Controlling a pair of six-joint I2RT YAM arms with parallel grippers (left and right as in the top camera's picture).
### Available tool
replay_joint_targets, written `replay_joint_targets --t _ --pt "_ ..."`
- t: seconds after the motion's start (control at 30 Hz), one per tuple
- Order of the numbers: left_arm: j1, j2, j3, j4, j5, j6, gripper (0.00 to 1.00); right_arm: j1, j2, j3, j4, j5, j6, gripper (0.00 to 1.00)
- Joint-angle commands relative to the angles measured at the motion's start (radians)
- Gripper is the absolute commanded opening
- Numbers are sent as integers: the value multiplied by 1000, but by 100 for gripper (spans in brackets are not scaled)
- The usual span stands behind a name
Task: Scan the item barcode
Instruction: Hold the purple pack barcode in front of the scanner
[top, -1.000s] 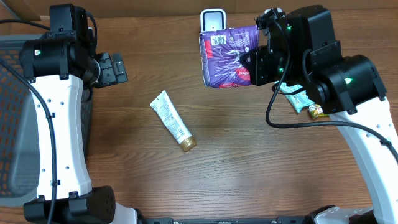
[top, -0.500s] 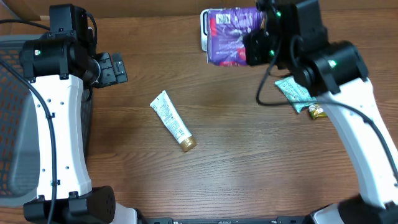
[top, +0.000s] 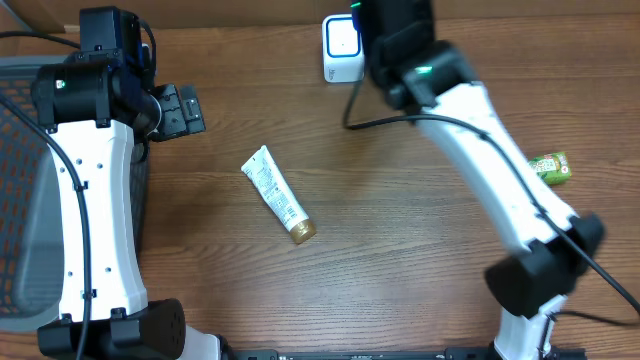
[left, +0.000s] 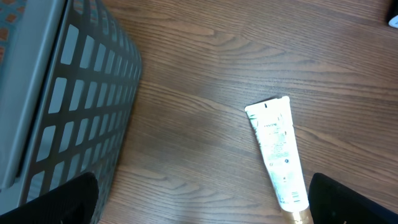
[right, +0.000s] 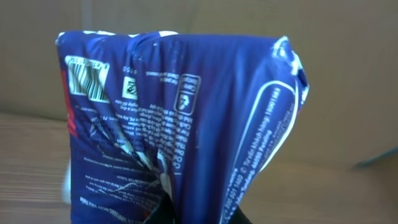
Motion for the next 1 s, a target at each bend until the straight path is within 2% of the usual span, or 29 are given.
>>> replay_joint_targets --t 0.0,0.13,0.3,0.47,0.67,0.97 --pt "-2 0 -2 0 1 19 100 21 83 29 68 206 -385 4" --pt "-2 0 -2 0 1 19 100 21 167 29 187 243 -568 4" --pt "-2 0 -2 0 2 19 99 19 253 28 439 290 -730 4" --pt "-2 0 -2 0 1 19 100 19 314 27 571 283 -735 4" --pt "-2 0 -2 0 2 19 100 8 399 27 702 282 -842 4" --pt "-2 0 -2 0 2 19 99 6 467 8 735 293 -842 4"
